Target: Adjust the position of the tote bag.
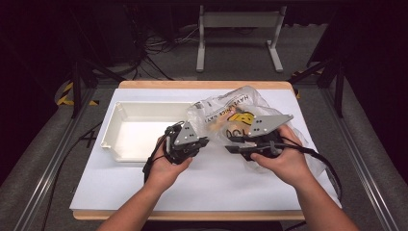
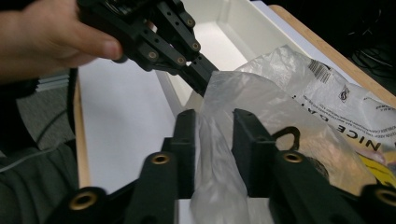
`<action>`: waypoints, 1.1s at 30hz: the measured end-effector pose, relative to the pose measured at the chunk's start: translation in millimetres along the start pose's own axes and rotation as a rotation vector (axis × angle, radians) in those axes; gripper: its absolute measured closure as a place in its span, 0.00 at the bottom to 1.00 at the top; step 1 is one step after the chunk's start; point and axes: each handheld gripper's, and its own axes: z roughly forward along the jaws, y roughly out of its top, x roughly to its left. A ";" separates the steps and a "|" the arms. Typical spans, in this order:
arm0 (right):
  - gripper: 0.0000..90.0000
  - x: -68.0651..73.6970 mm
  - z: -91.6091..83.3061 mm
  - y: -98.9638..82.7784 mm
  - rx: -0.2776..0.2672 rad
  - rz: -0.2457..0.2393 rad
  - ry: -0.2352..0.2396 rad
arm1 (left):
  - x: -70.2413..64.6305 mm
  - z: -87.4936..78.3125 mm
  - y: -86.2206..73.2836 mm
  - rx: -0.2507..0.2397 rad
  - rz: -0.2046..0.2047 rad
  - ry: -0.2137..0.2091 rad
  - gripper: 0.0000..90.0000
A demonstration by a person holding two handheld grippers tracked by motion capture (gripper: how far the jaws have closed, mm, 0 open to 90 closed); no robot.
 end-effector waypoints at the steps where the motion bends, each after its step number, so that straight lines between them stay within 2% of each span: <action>1: 0.70 -0.5 -3.5 -1.1 -0.013 0.008 0.002 | 1.7 -0.6 -1.7 0.002 -0.008 0.000 1.00; 2: 0.70 -0.5 -3.5 -1.1 -0.013 0.008 0.002 | 1.7 -0.6 -1.7 0.002 -0.008 0.000 1.00; 3: 0.65 -1.6 -10.2 -3.1 -0.033 0.027 0.002 | 4.0 -1.8 -4.2 0.005 -0.017 0.001 1.00; 4: 0.59 -5.8 -24.0 -7.2 -0.068 0.053 -0.014 | 4.6 -2.2 -5.0 0.007 -0.019 0.002 1.00; 6: 0.55 -10.9 -36.7 -11.8 -0.100 0.078 -0.030 | 5.7 -3.5 -7.3 0.014 -0.022 0.006 1.00; 10: 0.43 -24.7 -61.8 -24.4 -0.157 0.105 -0.115 | 8.3 -4.0 -11.2 0.026 -0.029 0.008 1.00; 12: 0.37 -34.0 -73.6 -35.6 -0.158 0.120 -0.198 | 9.7 -4.0 -12.8 0.027 -0.034 0.005 1.00; 15: 0.30 -48.2 -82.6 -57.1 -0.118 0.154 -0.285 | 10.4 -4.1 -13.6 0.028 -0.036 0.003 1.00; 16: 0.30 -48.2 -82.6 -57.1 -0.118 0.154 -0.285 | 10.5 -4.0 -14.0 0.029 -0.043 0.000 1.00; 17: 0.29 -60.4 -86.1 -79.0 -0.089 0.207 -0.327 | 11.1 -3.7 -14.4 0.030 -0.046 0.000 1.00; 19: 0.28 -64.0 -86.8 -85.7 -0.084 0.223 -0.337 | 11.5 -2.6 -15.1 0.033 -0.051 -0.006 1.00; 21: 0.27 -75.1 -87.5 -104.4 -0.065 0.269 -0.367 | 11.9 -1.3 -15.8 0.038 -0.052 -0.005 1.00; 24: 0.26 -89.8 -84.9 -125.0 -0.029 0.295 -0.414 | 11.4 0.7 -16.2 0.043 -0.052 -0.009 1.00; 29: 0.24 -112.5 -73.2 -148.7 0.023 0.342 -0.428 | 12.2 2.3 -16.6 0.049 -0.050 -0.007 1.00; 33: 0.23 -127.3 -59.9 -162.2 0.065 0.374 -0.403 | 13.8 2.9 -18.1 0.053 -0.051 -0.005 1.00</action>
